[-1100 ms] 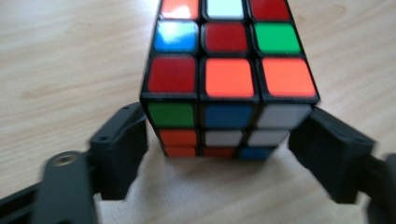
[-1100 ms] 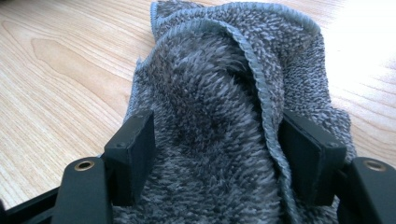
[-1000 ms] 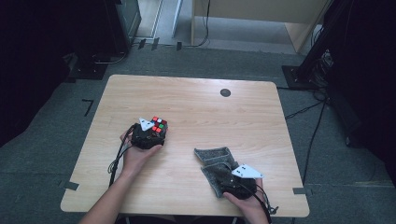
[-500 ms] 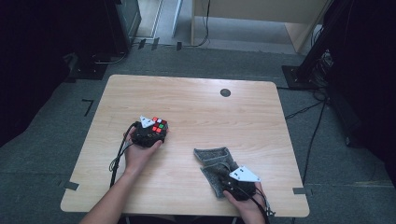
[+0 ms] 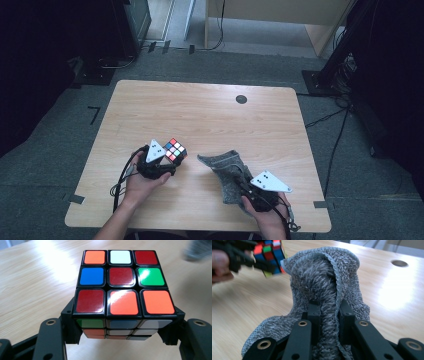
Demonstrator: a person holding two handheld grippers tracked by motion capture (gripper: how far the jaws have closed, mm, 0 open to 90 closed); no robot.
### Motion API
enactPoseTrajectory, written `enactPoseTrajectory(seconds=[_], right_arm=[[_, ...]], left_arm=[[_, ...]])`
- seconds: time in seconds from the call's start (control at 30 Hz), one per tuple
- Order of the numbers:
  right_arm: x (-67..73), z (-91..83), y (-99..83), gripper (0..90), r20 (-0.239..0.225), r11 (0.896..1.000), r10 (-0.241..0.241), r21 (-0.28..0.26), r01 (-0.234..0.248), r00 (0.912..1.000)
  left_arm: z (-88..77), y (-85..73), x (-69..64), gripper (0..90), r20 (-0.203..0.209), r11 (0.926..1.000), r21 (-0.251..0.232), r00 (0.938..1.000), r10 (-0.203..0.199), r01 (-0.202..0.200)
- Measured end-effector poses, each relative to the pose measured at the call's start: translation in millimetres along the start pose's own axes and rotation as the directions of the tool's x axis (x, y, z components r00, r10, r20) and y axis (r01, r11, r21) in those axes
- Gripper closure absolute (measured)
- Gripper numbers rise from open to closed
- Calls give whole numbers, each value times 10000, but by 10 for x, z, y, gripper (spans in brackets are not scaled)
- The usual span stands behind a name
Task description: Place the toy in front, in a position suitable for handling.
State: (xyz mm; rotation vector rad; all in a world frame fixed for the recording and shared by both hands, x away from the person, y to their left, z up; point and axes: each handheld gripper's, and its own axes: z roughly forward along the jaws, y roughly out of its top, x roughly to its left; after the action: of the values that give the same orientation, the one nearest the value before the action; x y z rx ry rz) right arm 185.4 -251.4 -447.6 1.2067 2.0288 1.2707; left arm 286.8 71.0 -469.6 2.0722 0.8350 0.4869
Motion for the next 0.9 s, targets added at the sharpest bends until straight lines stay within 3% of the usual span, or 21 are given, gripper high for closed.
enactPoseTrajectory(seconds=[0.2, 0.3, 0.4, 0.57, 0.7, 0.77, 0.83, 0.9], right_arm=[[291, 141, 395, 766, -329, 9983, -571, 60, 573, 9978], [475, 216, 554, 762, -570, 9988, -472, -159, 463, 9973], [632, 303, 580, 758, -893, 9987, -492, 65, 499, 9948], [842, 451, 505, 748, -1109, 9961, -691, 474, 747, 9914], [894, 464, 470, 750, -907, 9935, -976, 501, 1024, 9911], [828, 471, 449, 756, -304, 9942, -959, 458, 972, 9949], [736, 476, 421, 758, 74, 9956, -670, 663, 664, 9977], [703, 463, 374, 757, -26, 9966, -406, 716, 407, 9992]], left_arm=[[-114, 10, -300, 339, 356, 9942, -237, 9938, 1057, -1049], [-130, 1, -410, 338, 569, 9900, -334, 9887, 1386, -1368], [-139, 10, -519, 339, 688, 9831, -181, 9807, 1828, -1820], [-158, 12, -713, 339, 326, 9704, 200, 9702, 2401, -2408], [-166, -10, -711, 341, 483, 9763, 177, 9755, 2147, -2157], [-167, -24, -678, 341, 597, 9788, 177, 9775, 2025, -2039], [-166, -45, -639, 341, 515, 9811, 183, 9802, 1913, -1924], [-152, -60, -610, 341, 514, 9822, 261, 9815, 1847, -1862]])
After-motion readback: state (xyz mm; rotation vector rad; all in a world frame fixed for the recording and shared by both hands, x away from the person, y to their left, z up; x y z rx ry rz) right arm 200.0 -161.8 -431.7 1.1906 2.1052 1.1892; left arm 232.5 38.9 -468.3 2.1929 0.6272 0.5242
